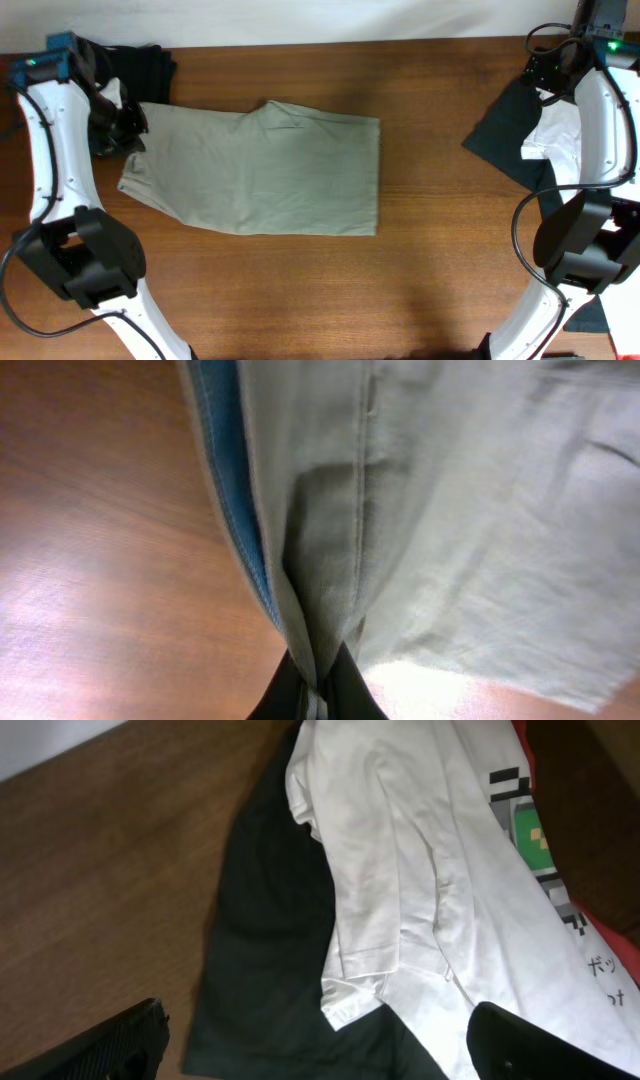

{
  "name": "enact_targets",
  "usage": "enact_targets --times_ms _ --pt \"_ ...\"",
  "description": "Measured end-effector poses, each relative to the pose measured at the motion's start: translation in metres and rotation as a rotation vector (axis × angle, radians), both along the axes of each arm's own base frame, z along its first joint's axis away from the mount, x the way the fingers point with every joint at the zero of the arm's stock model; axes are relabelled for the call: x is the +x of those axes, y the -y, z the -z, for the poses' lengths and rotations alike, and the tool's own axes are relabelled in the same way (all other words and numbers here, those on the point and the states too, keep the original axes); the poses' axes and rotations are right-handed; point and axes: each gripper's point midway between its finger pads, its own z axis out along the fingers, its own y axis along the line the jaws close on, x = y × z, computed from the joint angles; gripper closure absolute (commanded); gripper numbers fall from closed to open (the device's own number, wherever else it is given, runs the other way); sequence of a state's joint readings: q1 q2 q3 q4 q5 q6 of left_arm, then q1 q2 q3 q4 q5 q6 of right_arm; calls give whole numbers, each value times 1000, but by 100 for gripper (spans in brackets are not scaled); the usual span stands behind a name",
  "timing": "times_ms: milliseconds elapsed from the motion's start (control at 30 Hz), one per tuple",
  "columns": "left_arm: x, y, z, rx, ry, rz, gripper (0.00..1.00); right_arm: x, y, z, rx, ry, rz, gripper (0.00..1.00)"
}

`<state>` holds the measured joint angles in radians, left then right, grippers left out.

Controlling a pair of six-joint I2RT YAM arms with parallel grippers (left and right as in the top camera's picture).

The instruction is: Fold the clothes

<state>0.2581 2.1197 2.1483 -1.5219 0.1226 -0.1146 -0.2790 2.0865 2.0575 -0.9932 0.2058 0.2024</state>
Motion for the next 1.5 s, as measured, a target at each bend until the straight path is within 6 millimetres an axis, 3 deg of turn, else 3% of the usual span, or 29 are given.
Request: enact_targets --times_ms 100,167,267,300,367,500,533,733,867,1033,1067,1133,1167,1233,1300,1367,1433,1500 --pt "1 12 -45 49 54 31 100 0 0 0 0 -1 0 1" --pt "13 38 -74 73 144 95 100 0 0 0 0 1 0 1" --pt "24 81 -82 73 194 194 100 0 0 0 0 1 0 1" --pt "26 109 -80 68 198 256 100 0 0 0 0 1 0 1" --pt "29 144 -75 58 207 322 100 0 0 0 -1 0 -1 1" --pt "39 209 -35 40 165 443 100 0 0 0 0 1 0 1" --pt "39 230 -14 37 129 488 100 0 0 0 0 1 -1 1" --pt "33 309 48 -28 67 656 100 0 0 0 0 1 -1 1" --pt "25 329 54 -55 58 705 100 0 0 0 0 1 -1 1" --pt "19 350 94 -95 -4 738 99 0 0 0 0 2 0 1" --pt "18 354 102 -112 -16 742 96 0 0 0 0 1 -1 1" --pt "14 360 108 -141 -35 747 37 0 0 0 0 1 -1 1" --pt "12 361 111 -150 -42 752 21 0 0 0 0 1 -1 2" --pt "7 365 118 -167 -67 759 18 0 0 0 0 1 0 1" --pt "1 366 121 -175 -95 759 19 0 0 0 0 1 -1 1" --pt "-9 361 118 -171 -138 765 27 0 0 0 0 1 -1 1" --pt "-12 359 103 -172 -141 781 61 0 0 0 0 1 -1 1" --pt "-1 364 77 -177 -62 798 95 0 0 0 0 0 0 1"
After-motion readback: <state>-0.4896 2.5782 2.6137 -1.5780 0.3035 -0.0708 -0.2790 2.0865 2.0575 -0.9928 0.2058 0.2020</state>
